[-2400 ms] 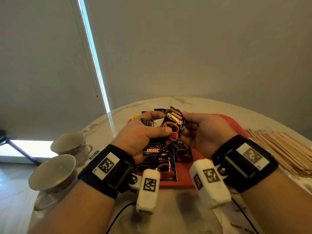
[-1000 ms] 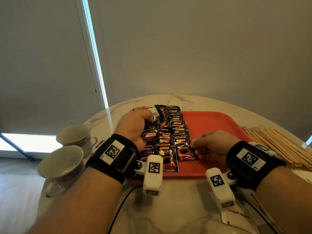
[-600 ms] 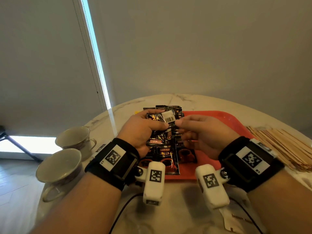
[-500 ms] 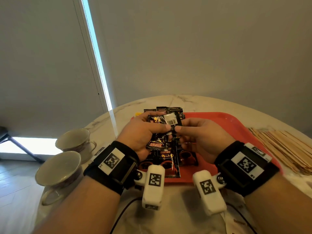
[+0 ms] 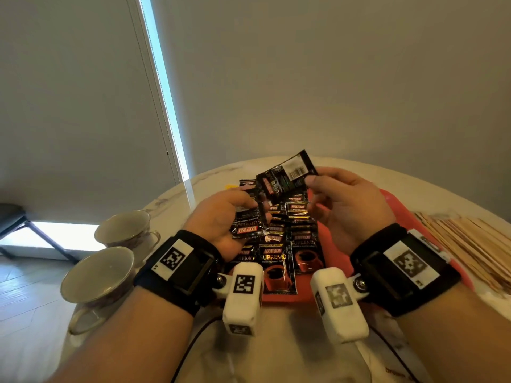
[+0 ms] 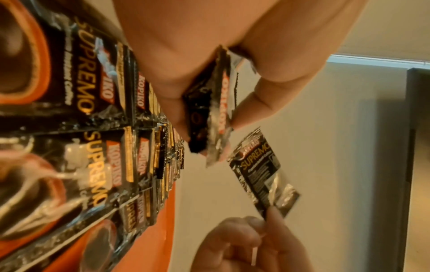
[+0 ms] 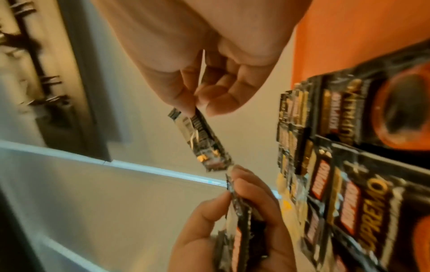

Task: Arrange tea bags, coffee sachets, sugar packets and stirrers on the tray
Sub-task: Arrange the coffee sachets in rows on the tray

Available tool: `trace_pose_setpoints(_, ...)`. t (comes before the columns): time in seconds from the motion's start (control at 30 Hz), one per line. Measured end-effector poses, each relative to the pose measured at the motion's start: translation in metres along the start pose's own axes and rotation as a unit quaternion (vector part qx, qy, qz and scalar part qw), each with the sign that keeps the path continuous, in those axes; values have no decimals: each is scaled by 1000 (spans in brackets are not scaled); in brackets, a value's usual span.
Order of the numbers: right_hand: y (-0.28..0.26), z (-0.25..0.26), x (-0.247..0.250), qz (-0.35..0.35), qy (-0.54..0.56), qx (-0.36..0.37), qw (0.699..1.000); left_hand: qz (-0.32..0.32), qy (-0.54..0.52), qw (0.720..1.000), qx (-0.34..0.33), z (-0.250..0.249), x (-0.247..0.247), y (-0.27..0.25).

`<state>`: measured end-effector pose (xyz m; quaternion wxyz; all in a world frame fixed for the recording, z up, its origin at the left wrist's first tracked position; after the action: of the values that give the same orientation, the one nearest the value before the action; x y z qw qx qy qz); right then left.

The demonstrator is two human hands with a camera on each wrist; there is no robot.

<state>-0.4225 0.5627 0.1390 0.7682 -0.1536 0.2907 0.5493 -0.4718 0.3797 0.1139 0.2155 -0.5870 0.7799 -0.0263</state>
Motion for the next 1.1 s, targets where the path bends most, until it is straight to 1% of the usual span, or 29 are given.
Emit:
trace_pose_setpoints(0.07,-3,9,-6,22,-69,66,995,4,-4,1000,3,1,-2,-1)
trace_pose_setpoints(0.13,-6,14,-12,47,-160,125,978,3,3,1000,4,3,-4,-2)
trace_pose_setpoints(0.2,-9,14,-17,79,-232,151,958,1,6,1000,0,3,-5,-3)
trace_pose_setpoints(0.27,-11,12,-24,124,-291,143,938,2,4,1000,-13,1,-5,-2)
trace_pose_setpoints(0.33,-13,5,-28,161,-348,112,917,1,-8,1000,-24,-1,-6,-2)
trace_pose_setpoints(0.4,-13,0,-29,179,-386,85,901,19,-7,1000,-23,-1,-7,-2)
trace_pose_setpoints(0.47,-14,-2,-28,188,-406,74,891,44,20,999,-23,0,-10,-3)
trace_pose_setpoints(0.5,-14,-2,-28,190,-411,72,889,45,37,998,-33,0,-9,-2)
trace_pose_setpoints(0.53,-14,-3,-27,188,-409,68,890,39,51,997,-47,0,-8,-1)
trace_pose_setpoints(0.6,-10,-4,-21,154,-378,51,911,32,78,994,-73,-1,-7,0)
trace_pose_setpoints(0.7,-3,-6,-10,96,-296,15,950,46,109,989,-95,-2,-10,-2)
trace_pose_setpoints(0.8,1,-11,-5,78,-196,-49,976,66,142,982,-103,-1,-14,-4)
trace_pose_setpoints(0.87,-1,-12,-6,81,-133,-103,982,70,160,979,-108,-2,-14,-5)
trace_pose_setpoints(0.9,-1,-12,-5,81,-122,-120,982,70,168,977,-109,-2,-14,-5)
trace_pose_setpoints(1.0,0,-10,-2,65,-101,-135,983,77,187,973,-111,-2,-15,-6)
trace_pose_setpoints(1.1,2,-11,1,26,-70,-131,989,79,189,972,-116,-2,-16,-5)
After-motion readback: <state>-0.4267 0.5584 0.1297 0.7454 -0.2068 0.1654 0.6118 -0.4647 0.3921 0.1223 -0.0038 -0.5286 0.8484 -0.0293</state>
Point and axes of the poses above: each hand's wrist, its own y-axis towards the middle knuckle, its own x-axis out of the back of the hand, z = x × y, the point moved 5 cm from there along y, towards the middle knuckle, and after that the axes turned 15 degrees about y, right-handed, at the moved point
